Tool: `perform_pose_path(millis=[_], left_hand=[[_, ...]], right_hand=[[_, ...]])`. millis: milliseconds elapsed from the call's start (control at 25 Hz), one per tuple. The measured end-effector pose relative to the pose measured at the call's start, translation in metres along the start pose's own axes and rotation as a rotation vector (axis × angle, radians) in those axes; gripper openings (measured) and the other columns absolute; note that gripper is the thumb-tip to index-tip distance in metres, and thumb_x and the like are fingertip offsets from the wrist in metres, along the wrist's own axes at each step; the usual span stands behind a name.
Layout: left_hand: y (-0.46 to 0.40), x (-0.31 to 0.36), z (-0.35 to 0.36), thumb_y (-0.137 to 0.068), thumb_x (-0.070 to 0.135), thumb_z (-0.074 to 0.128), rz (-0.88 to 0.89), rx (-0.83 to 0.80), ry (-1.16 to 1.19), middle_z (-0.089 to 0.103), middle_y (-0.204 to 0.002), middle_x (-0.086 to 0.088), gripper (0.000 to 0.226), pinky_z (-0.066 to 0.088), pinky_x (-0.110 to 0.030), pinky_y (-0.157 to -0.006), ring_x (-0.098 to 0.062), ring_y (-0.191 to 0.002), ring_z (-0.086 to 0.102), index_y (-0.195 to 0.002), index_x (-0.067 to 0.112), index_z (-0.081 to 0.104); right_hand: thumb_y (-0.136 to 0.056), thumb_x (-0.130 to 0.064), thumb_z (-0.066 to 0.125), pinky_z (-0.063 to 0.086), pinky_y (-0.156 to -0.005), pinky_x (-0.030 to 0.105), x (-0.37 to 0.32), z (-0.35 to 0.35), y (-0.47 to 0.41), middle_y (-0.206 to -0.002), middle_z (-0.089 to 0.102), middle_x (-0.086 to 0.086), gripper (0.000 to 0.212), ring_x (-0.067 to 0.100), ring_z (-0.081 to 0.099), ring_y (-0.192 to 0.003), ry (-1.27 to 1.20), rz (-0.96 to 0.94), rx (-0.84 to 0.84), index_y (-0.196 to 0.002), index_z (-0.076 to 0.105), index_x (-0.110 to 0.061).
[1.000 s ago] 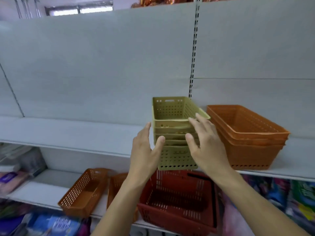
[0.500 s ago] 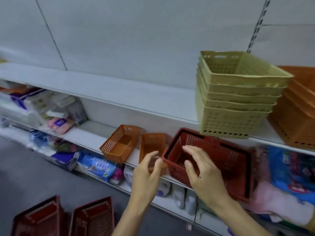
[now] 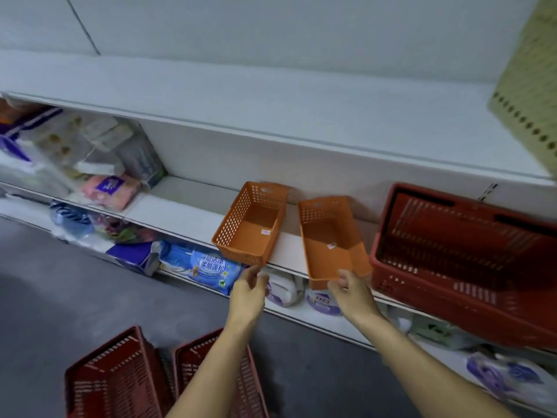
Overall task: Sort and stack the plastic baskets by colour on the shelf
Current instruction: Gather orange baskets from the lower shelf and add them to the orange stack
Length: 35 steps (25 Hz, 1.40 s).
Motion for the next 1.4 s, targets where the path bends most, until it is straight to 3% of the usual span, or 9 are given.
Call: perform_pose_path(millis=[80,240,320,480,640,800,920,1080,1400], left_hand=[[-0.045,-0.016,-0.005,-0.098,0.018,0.055,-0.048,0.021,0.070,0.064,-0.094,0.001,0.018,0.051,-0.049,-0.097,-0.029,-0.100,0.063,-0.115,0.020,0.060],[-0.120,-0.053,-0.017,-0.097,0.026,0.057,-0.166,0.064,0.191,0.061,-0.117,-0.006,0.055,0.047,-0.048,-0.102,-0.027,-0.113,0.057,-0.147,0.017,0.036],[-0.154,-0.069,-0.027,-0.093,0.035,0.063,-0.200,0.118,0.195,0.041,-0.153,-0.013,0.078,0.040,-0.055,-0.111,-0.033,-0.137,0.044,-0.156,0.016,0.021],[-0.206,-0.065,-0.053,-0.095,0.032,0.063,-0.166,0.274,0.123,0.015,-0.166,-0.016,0.089,0.024,-0.047,-0.121,-0.034,-0.151,0.023,-0.159,0.009,0.006],[-0.255,-0.060,-0.064,-0.097,0.014,0.057,-0.125,0.255,-0.008,0.043,-0.154,-0.017,0.065,0.037,-0.046,-0.113,-0.036,-0.139,0.045,-0.155,0.009,0.026],[-0.262,-0.071,-0.071,-0.094,0.007,0.054,-0.134,0.280,-0.097,0.064,-0.126,-0.020,0.038,0.049,-0.040,-0.090,-0.032,-0.111,0.061,-0.132,0.001,0.055],[-0.267,-0.071,-0.068,-0.097,0.015,0.056,-0.071,0.203,-0.146,0.063,-0.126,-0.019,0.036,0.052,-0.046,-0.093,-0.035,-0.111,0.061,-0.132,0.004,0.054],[-0.272,-0.073,-0.055,-0.102,0.012,0.047,-0.036,0.120,-0.160,0.063,-0.124,-0.013,0.037,0.059,-0.051,-0.084,-0.036,-0.109,0.063,-0.139,0.012,0.051],[-0.194,-0.063,-0.080,-0.091,0.021,0.052,0.093,0.186,-0.092,0.074,-0.102,0.001,0.036,0.058,-0.055,-0.084,-0.031,-0.098,0.071,-0.107,0.049,0.068]], right_hand=[[-0.089,-0.029,0.059,0.046,-0.093,0.042,0.013,0.019,-0.031,-0.120,0.065,0.020,0.045,0.038,0.060,-0.111,-0.015,0.115,0.111,-0.127,0.051,-0.004],[-0.078,-0.044,0.052,0.055,-0.080,0.055,0.073,0.035,-0.087,-0.101,0.064,0.024,0.061,0.046,0.066,-0.091,-0.117,0.306,0.297,-0.124,0.040,-0.006],[-0.075,-0.042,0.051,0.054,-0.080,0.060,0.103,0.036,-0.107,-0.115,0.062,0.022,0.063,0.045,0.066,-0.094,-0.189,0.348,0.391,-0.129,0.028,-0.018],[-0.077,-0.027,0.062,0.052,-0.086,0.059,0.099,0.032,-0.123,-0.125,0.056,0.022,0.069,0.045,0.062,-0.102,-0.259,0.365,0.511,-0.134,0.026,-0.017],[-0.070,-0.011,0.068,0.055,-0.082,0.056,0.078,0.039,-0.127,-0.114,0.059,0.021,0.070,0.041,0.063,-0.097,-0.258,0.358,0.543,-0.129,0.029,-0.013],[-0.073,-0.039,0.064,0.054,-0.082,0.049,0.059,0.044,-0.138,-0.112,0.059,0.014,0.055,0.035,0.062,-0.093,-0.104,0.346,0.451,-0.117,0.042,-0.016],[-0.088,-0.037,0.056,0.047,-0.088,0.041,0.042,0.037,-0.164,-0.129,0.059,0.013,0.054,0.037,0.059,-0.110,0.078,0.225,0.355,-0.139,0.041,-0.023],[-0.091,-0.022,0.051,0.051,-0.084,0.040,0.034,0.034,-0.191,-0.116,0.068,0.015,0.041,0.038,0.062,-0.103,0.338,0.161,0.271,-0.132,0.053,-0.027],[-0.091,-0.018,0.049,0.048,-0.076,0.039,0.031,0.027,-0.141,-0.109,0.071,0.014,0.038,0.038,0.065,-0.095,0.301,-0.014,0.358,-0.128,0.055,-0.025]])
Point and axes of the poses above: each hand's wrist, its own y-axis away from the middle knuckle, its own z-axis out of the palm, x = y × z, the point moved 7 cm from there along -y, towards the middle knuckle
